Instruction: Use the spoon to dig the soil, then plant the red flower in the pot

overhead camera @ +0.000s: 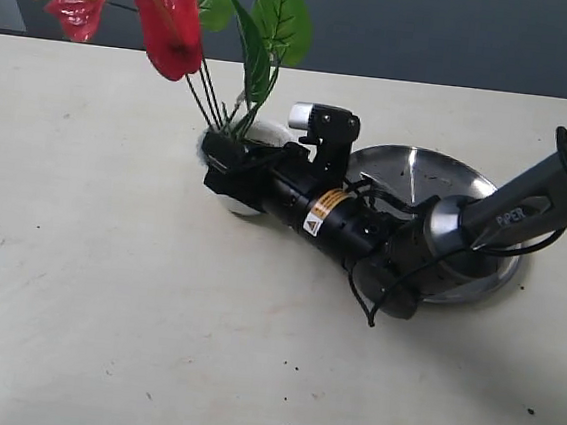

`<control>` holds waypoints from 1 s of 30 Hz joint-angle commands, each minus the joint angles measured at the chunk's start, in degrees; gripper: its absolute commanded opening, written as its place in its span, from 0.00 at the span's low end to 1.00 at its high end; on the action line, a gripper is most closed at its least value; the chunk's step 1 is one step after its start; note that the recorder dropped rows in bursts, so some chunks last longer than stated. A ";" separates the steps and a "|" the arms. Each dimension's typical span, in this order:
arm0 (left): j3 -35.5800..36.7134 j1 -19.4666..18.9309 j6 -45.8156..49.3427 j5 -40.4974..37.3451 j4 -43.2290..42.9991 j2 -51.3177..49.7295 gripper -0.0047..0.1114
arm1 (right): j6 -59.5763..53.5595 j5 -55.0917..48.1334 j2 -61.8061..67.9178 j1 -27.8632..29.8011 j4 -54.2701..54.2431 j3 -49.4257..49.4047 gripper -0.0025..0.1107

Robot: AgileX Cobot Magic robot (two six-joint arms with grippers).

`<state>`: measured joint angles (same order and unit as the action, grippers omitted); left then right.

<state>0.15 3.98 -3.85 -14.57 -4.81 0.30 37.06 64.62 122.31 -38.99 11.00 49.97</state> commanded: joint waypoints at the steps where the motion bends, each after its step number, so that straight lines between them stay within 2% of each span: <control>1: -0.15 0.25 -0.05 0.84 -0.02 -0.30 0.05 | 0.03 0.79 0.21 0.16 -0.57 -0.60 0.38; 4: -0.15 0.25 -0.05 0.84 -0.02 -0.30 0.05 | 0.03 3.38 -1.06 0.16 -1.48 -0.60 0.43; 9: -0.15 0.25 -0.05 0.84 -0.02 -0.30 0.05 | 0.03 -0.29 -4.97 0.35 -2.50 -0.60 0.58; 13: -0.15 0.25 -0.05 0.84 -0.02 -0.30 0.05 | -1.48 -6.78 -8.45 0.35 -2.39 -0.60 0.58; 16: -0.15 0.25 -0.05 0.84 -0.02 -0.30 0.05 | -4.88 -17.90 -13.67 0.35 -2.13 -0.60 0.57; 19: -0.15 0.25 -0.05 0.84 -0.02 -0.30 0.05 | -12.73 -35.67 -21.33 0.35 -2.13 -0.60 0.57; 23: -0.15 0.25 -0.05 0.84 -0.02 -0.30 0.05 | -19.24 -52.66 -30.70 0.35 -2.13 -0.60 0.56; 25: -0.15 0.25 -0.05 0.84 -0.02 -0.30 0.05 | -20.93 -57.81 -35.80 0.35 -0.87 -0.60 0.50; 26: -0.15 0.25 -0.05 0.84 -0.02 -0.30 0.05 | -21.44 -60.17 -38.88 -0.07 1.50 -0.60 0.42; 27: -0.15 0.25 -0.05 0.84 -0.02 -0.30 0.05 | -21.84 -62.36 -41.87 -0.43 3.32 -0.60 0.32; 29: -0.15 0.25 -0.05 0.84 -0.02 -0.30 0.05 | -22.01 -67.22 -47.96 -0.43 6.01 -0.60 0.05; 30: -0.15 0.25 -0.05 0.84 -0.02 -0.30 0.05 | -22.01 -69.19 -50.31 -0.43 6.49 -0.60 0.03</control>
<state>0.15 3.98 -3.85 -14.57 -4.81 0.30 16.28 2.01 79.52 -39.20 14.10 49.54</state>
